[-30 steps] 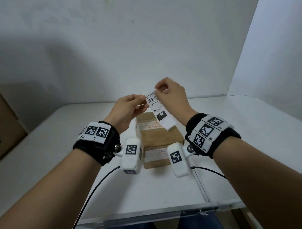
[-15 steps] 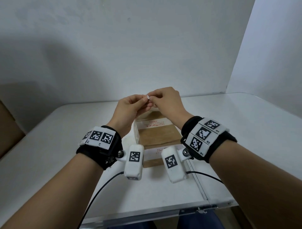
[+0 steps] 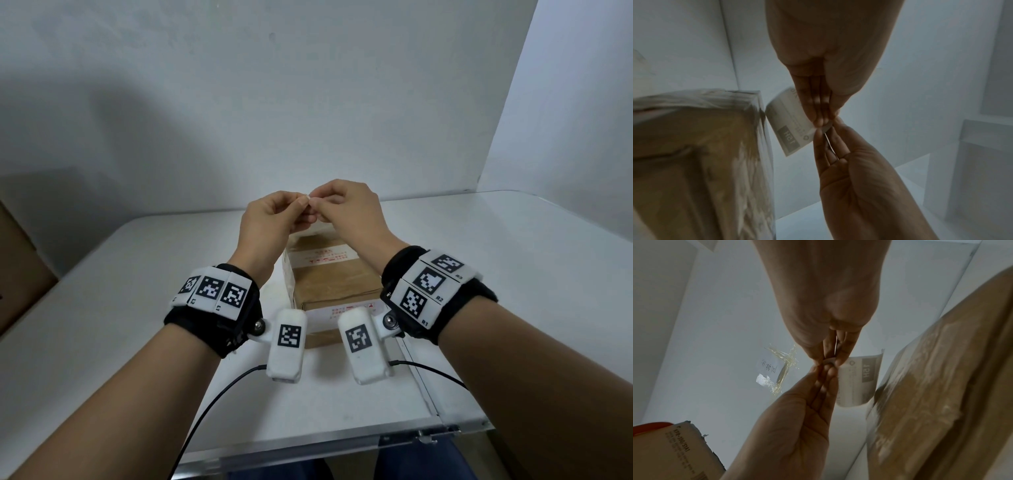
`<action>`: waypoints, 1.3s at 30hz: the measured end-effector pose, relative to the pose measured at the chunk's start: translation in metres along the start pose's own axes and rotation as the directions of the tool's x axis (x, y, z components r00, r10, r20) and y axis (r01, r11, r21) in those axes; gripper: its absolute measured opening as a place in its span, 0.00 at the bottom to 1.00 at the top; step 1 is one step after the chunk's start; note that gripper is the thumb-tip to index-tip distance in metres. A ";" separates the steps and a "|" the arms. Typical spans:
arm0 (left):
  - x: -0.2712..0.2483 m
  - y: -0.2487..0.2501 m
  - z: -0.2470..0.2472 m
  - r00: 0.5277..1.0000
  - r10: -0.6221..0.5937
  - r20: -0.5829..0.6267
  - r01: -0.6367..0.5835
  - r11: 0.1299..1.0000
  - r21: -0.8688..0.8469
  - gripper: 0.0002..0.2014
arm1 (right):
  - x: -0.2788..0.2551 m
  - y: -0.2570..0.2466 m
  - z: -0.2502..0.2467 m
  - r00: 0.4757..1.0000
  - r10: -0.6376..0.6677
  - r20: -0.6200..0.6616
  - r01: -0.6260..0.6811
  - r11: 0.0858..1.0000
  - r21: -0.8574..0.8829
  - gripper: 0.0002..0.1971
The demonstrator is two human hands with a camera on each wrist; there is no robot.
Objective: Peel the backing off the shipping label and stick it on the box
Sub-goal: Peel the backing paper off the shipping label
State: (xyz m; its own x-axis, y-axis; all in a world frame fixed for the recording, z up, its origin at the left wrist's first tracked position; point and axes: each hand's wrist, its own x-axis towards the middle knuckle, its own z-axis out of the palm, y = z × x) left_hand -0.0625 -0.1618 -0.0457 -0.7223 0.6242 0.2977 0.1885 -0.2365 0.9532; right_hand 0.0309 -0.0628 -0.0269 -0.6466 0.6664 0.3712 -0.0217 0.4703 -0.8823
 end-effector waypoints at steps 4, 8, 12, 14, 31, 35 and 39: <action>-0.002 0.000 0.001 1.000 0.013 -0.007 -0.013 0.999 0.038 0.10 | 0.001 0.000 0.000 1.000 0.023 -0.016 -0.023 0.999 0.027 0.05; -0.005 0.002 0.001 1.000 -0.001 0.025 0.000 1.000 0.029 0.12 | 0.000 -0.001 -0.004 1.000 0.024 -0.001 -0.024 0.999 0.024 0.05; -0.006 0.004 0.000 0.999 -0.017 0.034 0.017 1.000 0.005 0.11 | -0.002 0.001 -0.005 1.000 -0.004 0.003 0.004 1.000 0.014 0.06; -0.007 0.004 -0.001 0.999 -0.020 0.031 0.020 1.000 0.003 0.10 | -0.003 0.002 -0.005 1.000 -0.018 0.000 0.018 1.000 0.010 0.06; -0.003 0.004 -0.002 0.976 -0.187 0.110 0.199 0.974 -0.105 0.16 | -0.005 0.006 -0.010 0.991 -0.130 0.010 0.131 0.989 -0.071 0.06; -0.001 0.002 -0.001 0.962 -0.241 0.130 0.262 0.949 -0.175 0.16 | -0.006 0.006 -0.010 0.991 -0.135 0.020 0.136 0.987 -0.089 0.06; -0.002 0.001 0.000 0.955 -0.260 0.142 0.285 0.935 -0.210 0.07 | -0.006 0.008 -0.011 0.991 -0.131 0.014 0.131 0.987 -0.092 0.07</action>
State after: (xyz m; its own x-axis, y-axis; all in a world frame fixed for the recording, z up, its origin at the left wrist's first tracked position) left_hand -0.0613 -0.1636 -0.0449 -0.6446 0.7632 0.0445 -0.1695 -0.1995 0.9651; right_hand 0.0425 -0.0564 -0.0330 -0.6492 0.5909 0.4789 -0.0362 0.6049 -0.7955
